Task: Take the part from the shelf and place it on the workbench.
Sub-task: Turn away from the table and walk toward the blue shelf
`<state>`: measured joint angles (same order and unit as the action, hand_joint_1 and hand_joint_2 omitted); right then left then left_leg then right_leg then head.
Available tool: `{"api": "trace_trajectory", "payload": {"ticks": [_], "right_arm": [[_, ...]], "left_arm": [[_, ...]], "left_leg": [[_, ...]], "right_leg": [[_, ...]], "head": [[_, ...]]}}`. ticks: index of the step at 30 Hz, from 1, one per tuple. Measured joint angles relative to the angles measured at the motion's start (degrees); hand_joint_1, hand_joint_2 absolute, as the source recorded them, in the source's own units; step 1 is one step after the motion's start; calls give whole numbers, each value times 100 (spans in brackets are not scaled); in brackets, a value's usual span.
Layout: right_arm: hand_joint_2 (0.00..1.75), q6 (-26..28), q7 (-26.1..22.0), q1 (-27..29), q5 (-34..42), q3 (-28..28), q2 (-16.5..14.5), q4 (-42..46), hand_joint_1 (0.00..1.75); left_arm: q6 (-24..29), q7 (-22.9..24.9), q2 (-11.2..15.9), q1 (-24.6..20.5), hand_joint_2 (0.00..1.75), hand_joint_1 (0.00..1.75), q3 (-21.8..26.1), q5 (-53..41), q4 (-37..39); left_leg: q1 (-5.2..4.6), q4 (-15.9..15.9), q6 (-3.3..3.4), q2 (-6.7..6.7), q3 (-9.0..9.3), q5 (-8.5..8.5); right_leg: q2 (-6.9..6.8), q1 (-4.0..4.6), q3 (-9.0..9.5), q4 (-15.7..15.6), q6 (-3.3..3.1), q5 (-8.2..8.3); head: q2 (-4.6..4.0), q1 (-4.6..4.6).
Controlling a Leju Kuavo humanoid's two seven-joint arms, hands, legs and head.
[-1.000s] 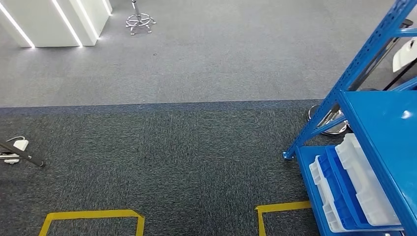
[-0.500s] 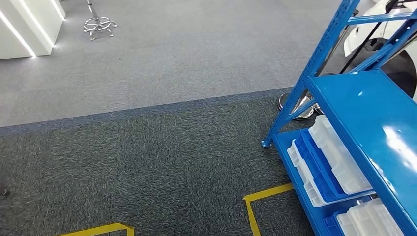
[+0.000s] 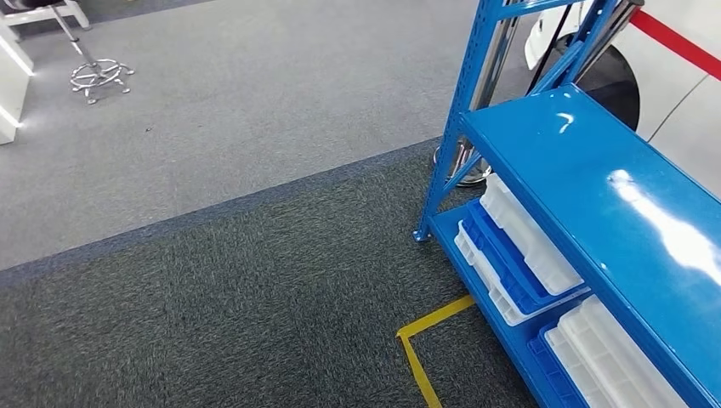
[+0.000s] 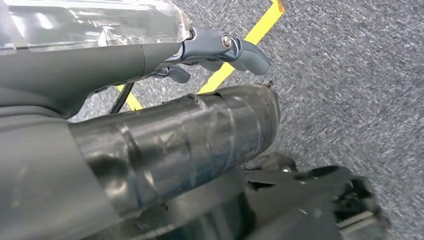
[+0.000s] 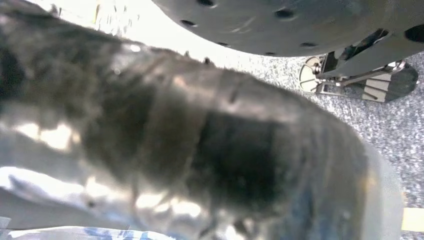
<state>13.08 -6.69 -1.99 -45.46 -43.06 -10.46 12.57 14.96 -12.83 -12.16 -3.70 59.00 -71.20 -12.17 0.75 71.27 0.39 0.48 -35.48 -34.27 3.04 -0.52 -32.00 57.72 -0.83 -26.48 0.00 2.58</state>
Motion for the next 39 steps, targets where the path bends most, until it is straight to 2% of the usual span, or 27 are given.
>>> {"api": "trace_trajectory", "payload": {"ticks": [1, 3, 4, 5, 7, 9, 11, 12, 13, 14, 15, 16, 18, 20, 22, 23, 24, 25, 27, 28, 29, 30, 31, 33, 35, 38, 39], "right_arm": [[0, -2, 0, 4, 0, -2, -1, 0, 0], [0, -3, 0, -1, 0, -5, -1, 0, 0], [0, -3, -1, -4, 0, -7, -1, 0, 0], [0, -3, -1, -2, 0, -8, -1, 0, 0], [0, -3, -5, 15, 0, -13, -2, 0, 0], [0, -3, -11, 23, -5, -20, -3, 0, 0], [0, -3, -19, 10, -21, -27, -3, 0, 0], [0, -3, -23, 6, -28, -30, -3, 0, 0], [0, -3, -28, 3, -34, -34, -3, 0, 0], [0, -3, -32, 6, -38, -37, -3, 0, 0], [0, -3, -35, 12, -39, -40, -2, 0, 0], [0, -3, -37, 16, -40, -43, -2, 0, 0], [0, -5, -43, 12, -41, -45, -1, 0, 0], [0, -9, -53, 0, -42, -46, -4, 0, 0], [0, -11, -57, 8, -42, -52, -6, 0, 0], [0, -12, -58, 15, -42, -58, -8, 0, 0], [0, -12, -59, 17, -41, -66, -10, 0, 0], [0, -12, -61, 12, -40, -73, -12, 0, 0], [0, -12, -64, 0, -40, -84, -14, 0, 0], [0, -12, -66, -3, -41, -87, -14, 0, 0], [0, -12, -67, -3, -43, -90, -15, 0, 0], [0, -12, -68, -1, -45, -93, -15, 0, 0], [0, -12, -68, 1, -48, -96, -15, 0, 0], [0, -14, -68, -2, -54, -99, -21, -1, 0], [0, -19, -70, -7, -58, -100, -31, -2, 0], [0, -22, -72, 19, -67, -101, -38, -2, 0], [0, -20, -72, 25, -69, -101, -38, -2, 0]], "left_arm": [[1, -1, 3, 0, 0, 0, 2, 5, 0], [2, -2, 8, 0, 0, 0, 5, 11, 0], [2, -3, 9, -1, 0, 0, 7, 12, 0], [2, -3, 9, -4, 0, 0, 8, 13, 0], [4, -5, 9, -17, 0, 0, 9, 17, 0], [7, -10, 8, -26, 0, 0, 10, 22, 0], [9, -16, 8, -19, 0, 0, 10, 23, 0], [9, -18, 10, -11, 0, 0, 11, 24, 0], [10, -18, 12, -5, 0, 0, 13, 24, 0], [10, -18, 14, -3, 0, 0, 14, 24, 0], [10, -18, 16, -7, 0, 0, 14, 24, 0], [10, -18, 15, -12, 0, 0, 14, 23, 0], [10, -16, 14, -17, 0, 0, 14, 22, 0], [10, -10, 14, -26, 0, 0, 14, 19, 0], [11, -5, 14, -51, 0, 0, 14, 13, 0], [11, -4, 14, -64, 0, 0, 14, 9, 0], [12, -4, 15, -70, 0, 0, 14, 8, 0], [13, -4, 15, -69, 0, 0, 14, 7, 0], [13, -3, 16, -53, 0, 0, 15, 5, 0], [13, -2, 16, -41, 0, 0, 15, 4, 0], [13, -2, 16, -28, 0, 0, 16, 4, 0], [14, -2, 16, -20, 0, 0, 16, 5, 0], [16, -2, 17, -15, 0, 0, 16, 4, 0], [22, -3, 20, -10, 0, 0, 19, 4, 0], [26, -3, 23, -19, 0, 0, 22, 4, 0], [28, -5, 18, -47, 0, 0, 23, 3, 0], [28, -6, 15, -51, 0, 0, 23, 3, 0]], "left_leg": [[10, -339, 6, -65, 138, 228], [29, -980, 24, -336, 388, 519], [31, -1141, 33, -441, 443, 560], [22, -1188, 50, -481, 458, 543], [18, -1223, 115, -362, 473, 567], [32, -1277, 200, -224, 492, 604], [25, -1298, 253, -68, 497, 610], [18, -1297, 268, 21, 497, 602], [14, -1296, 271, 109, 499, 593], [12, -1295, 270, 191, 506, 582], [12, -1294, 262, 263, 520, 569], [12, -1294, 250, 329, 543, 552], [-7, -1290, 198, 444, 591, 507], [-33, -1291, 136, 545, 624, 471], [-41, -1320, 81, 634, 665, 454], [-35, -1296, 49, 594, 681, 416], [-28, -1172, 20, 484, 650, 325], [-16, -928, -6, 337, 550, 176], [-3, -165, -35, 81, 208, -197], [0, 156, -43, 39, 41, -299], [0, 307, -45, 19, -54, -287], [0, 236, -39, 3, -54, -153], [0, -45, -26, -28, 42, 71], [8, -820, 15, -253, 327, 460], [6, -1201, 47, -424, 459, 563], [1, -1263, 129, -295, 492, 592], [12, -1300, 171, -230, 511, 619]], "right_leg": [[83, -6, -1, 20, 14, -7], [225, -4, -42, 91, 68, -30], [282, -7, -72, 120, 103, -34], [339, -9, -102, 134, 144, -29], [403, -31, -137, 138, 218, -14], [161, -22, -229, 322, 273, -138], [-157, -17, -514, 920, 313, -471], [-216, -25, -697, 1286, 331, -631], [-237, -33, -833, 1560, 344, -713], [-253, -39, -877, 1651, 352, -687], [-278, -40, -806, 1516, 352, -554], [-336, -37, -629, 1185, 340, -353], [-576, 12, -242, 441, 272, -68], [-686, 66, -104, 138, 191, -24], [-565, 63, -109, 115, 128, -13], [-508, 46, -95, 83, 97, 2], [-453, 24, -81, 51, 60, 21], [-398, 2, -71, 23, 27, 41], [-278, 1, -81, 16, -8, 55], [-201, 4, -85, 21, -13, 56], [-119, 6, -85, 30, -15, 55], [-32, 7, -83, 45, -13, 52], [55, 7, -81, 64, -7, 47], [204, 10, -102, 115, 22, 28], [324, 9, -147, 150, 82, 27], [454, -13, -191, 155, 198, 47], [362, -7, -231, 236, 228, -11]], "head": [[0, 1], [0, 2], [0, 3], [0, 4], [0, 3], [0, 14], [0, 27], [0, 29], [0, 29], [0, 29], [0, 30], [0, 29], [0, 28], [0, 25], [0, 23], [0, 22], [0, 19], [0, 15], [0, 10], [0, 10], [0, 10], [0, 10], [0, 10], [0, 11], [0, 13], [-1, 11], [-1, 20]]}}
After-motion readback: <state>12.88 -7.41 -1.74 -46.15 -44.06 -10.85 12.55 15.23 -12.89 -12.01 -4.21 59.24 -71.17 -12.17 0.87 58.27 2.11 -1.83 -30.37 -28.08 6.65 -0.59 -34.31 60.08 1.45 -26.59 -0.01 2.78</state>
